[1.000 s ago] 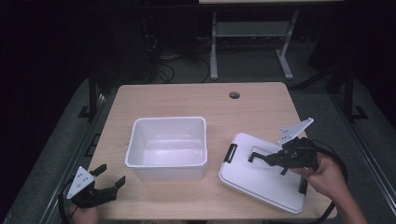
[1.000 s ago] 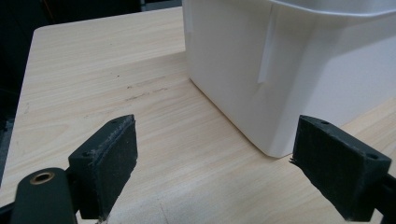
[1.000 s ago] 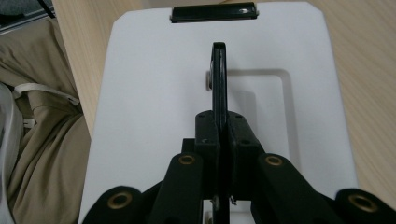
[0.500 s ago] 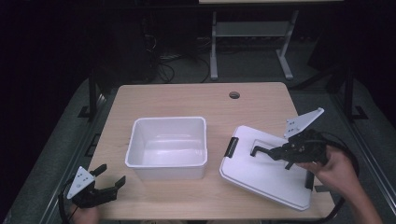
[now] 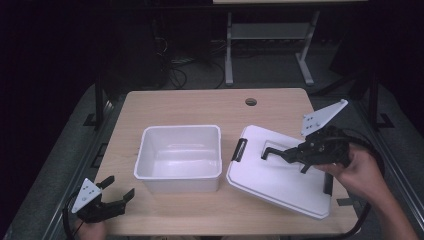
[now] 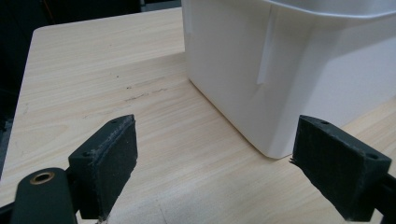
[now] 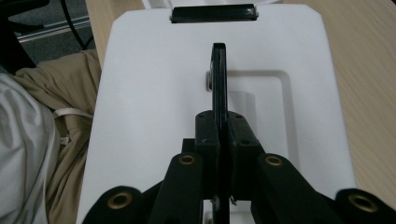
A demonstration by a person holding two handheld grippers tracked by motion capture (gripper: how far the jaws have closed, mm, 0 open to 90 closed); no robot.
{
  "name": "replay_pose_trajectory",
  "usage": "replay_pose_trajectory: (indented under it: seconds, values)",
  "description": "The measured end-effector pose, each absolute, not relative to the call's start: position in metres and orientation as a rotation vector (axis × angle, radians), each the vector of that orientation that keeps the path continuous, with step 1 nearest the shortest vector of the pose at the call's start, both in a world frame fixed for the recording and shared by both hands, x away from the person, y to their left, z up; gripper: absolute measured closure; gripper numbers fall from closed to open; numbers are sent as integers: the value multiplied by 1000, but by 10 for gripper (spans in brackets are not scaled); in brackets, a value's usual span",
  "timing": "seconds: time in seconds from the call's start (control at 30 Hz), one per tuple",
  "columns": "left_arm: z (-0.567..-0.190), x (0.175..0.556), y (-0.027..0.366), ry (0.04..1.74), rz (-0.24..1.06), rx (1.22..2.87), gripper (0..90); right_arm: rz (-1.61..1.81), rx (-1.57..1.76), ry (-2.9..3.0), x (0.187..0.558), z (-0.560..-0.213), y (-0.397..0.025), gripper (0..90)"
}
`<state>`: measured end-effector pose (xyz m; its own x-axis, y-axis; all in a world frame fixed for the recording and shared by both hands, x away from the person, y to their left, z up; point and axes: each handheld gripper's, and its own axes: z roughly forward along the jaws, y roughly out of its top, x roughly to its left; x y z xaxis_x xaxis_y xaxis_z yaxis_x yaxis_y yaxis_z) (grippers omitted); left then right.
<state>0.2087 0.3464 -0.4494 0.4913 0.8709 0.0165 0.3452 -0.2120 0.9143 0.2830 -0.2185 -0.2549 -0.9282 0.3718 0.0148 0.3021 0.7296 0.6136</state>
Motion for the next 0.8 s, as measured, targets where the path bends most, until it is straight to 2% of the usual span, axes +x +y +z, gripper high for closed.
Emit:
replay_pose_trajectory:
  seconds: [0.8]
  values:
    - [-449, 208, 349, 1030, 693, 1767, 130, 1039, 424, 2853, 304, -246, -161, 845]
